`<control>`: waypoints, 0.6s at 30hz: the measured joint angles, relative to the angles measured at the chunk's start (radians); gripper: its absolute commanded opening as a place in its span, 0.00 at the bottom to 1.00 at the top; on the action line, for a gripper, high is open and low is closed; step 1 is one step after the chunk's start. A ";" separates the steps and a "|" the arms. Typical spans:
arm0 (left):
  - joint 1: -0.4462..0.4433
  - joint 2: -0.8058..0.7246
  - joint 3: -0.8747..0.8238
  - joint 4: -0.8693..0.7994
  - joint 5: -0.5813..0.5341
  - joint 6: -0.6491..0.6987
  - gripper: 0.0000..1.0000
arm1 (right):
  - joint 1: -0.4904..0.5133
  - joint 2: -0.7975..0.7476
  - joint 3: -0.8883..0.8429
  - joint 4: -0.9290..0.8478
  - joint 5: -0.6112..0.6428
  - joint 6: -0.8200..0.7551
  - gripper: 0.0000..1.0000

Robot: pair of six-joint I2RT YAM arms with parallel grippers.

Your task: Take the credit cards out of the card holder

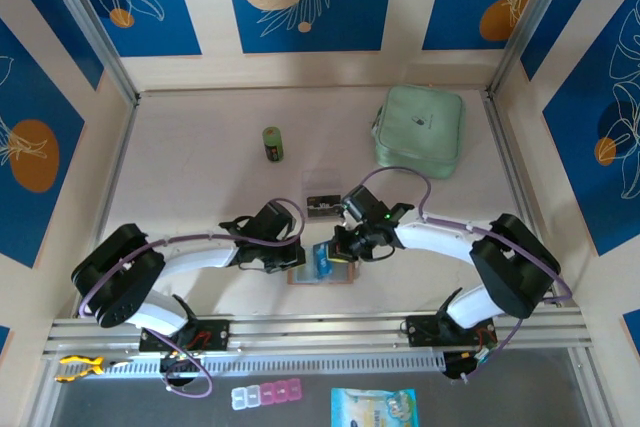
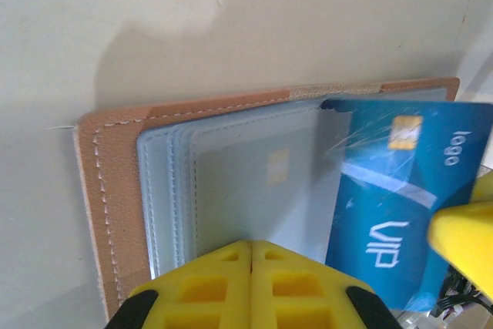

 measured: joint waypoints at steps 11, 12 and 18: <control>0.000 0.000 0.000 0.000 0.000 0.000 0.05 | -0.005 -0.011 0.027 -0.086 0.029 -0.053 0.06; 0.000 0.000 0.000 0.000 0.000 0.000 0.05 | -0.001 -0.002 0.035 -0.086 0.029 -0.055 0.06; 0.000 -0.001 0.000 -0.002 0.000 0.000 0.05 | 0.026 0.036 0.081 -0.110 0.037 -0.056 0.12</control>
